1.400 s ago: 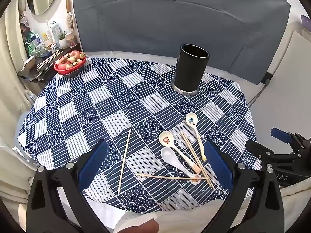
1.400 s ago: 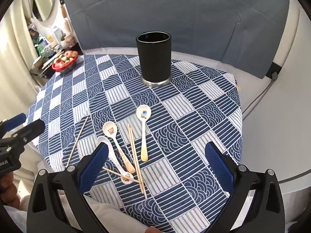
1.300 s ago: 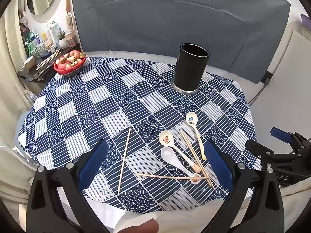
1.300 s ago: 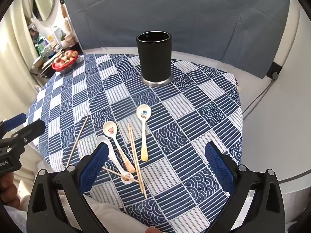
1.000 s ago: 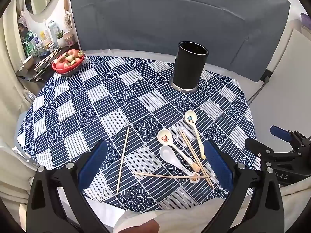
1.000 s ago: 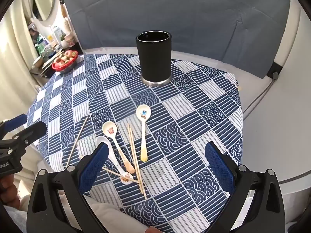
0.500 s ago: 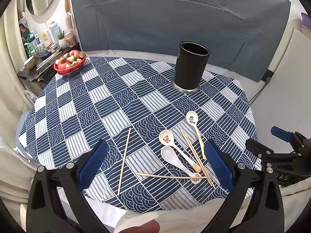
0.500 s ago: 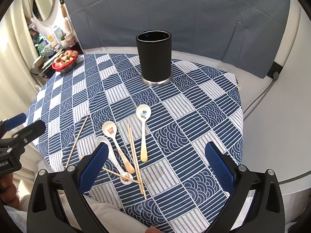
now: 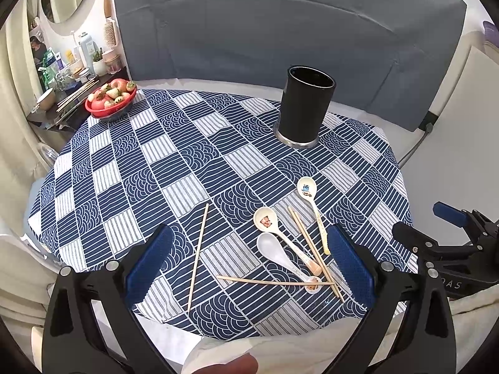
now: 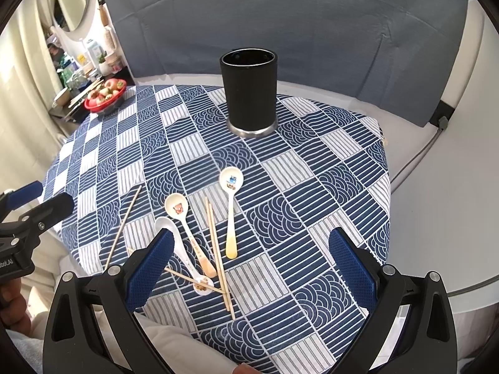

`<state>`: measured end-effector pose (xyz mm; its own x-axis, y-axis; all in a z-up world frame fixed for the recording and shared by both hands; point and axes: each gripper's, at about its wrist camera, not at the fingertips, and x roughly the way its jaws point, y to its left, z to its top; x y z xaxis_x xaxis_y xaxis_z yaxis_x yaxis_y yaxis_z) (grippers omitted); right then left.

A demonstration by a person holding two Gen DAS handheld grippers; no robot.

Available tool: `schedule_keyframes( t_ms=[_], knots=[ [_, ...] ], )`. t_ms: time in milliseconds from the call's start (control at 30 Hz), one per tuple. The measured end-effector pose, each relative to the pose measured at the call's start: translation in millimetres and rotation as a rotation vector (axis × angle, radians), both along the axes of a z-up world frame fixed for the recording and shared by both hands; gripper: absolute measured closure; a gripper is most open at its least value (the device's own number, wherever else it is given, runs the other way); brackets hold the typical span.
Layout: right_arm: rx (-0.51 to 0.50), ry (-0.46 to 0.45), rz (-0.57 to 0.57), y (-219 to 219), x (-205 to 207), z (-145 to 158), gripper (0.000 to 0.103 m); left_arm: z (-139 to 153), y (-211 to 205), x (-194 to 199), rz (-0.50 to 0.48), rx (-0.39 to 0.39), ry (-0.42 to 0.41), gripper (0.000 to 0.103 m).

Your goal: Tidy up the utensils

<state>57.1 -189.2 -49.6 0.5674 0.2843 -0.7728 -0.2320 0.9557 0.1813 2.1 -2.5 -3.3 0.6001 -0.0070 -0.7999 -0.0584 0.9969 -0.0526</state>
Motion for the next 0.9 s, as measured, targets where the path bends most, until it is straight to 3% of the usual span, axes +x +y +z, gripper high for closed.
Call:
schedule_keyframes(
  t_ms=[533, 900],
  knots=[
    [-0.007, 0.006, 0.011, 5, 2, -2, 0.008, -2, 4, 1, 0.008, 0.001, 0.009, 0.006],
    [-0.045, 0.022, 0.019, 13, 11, -4, 0.008, -12, 10, 13, 0.015, 0.010, 0.062, 0.006]
  ],
)
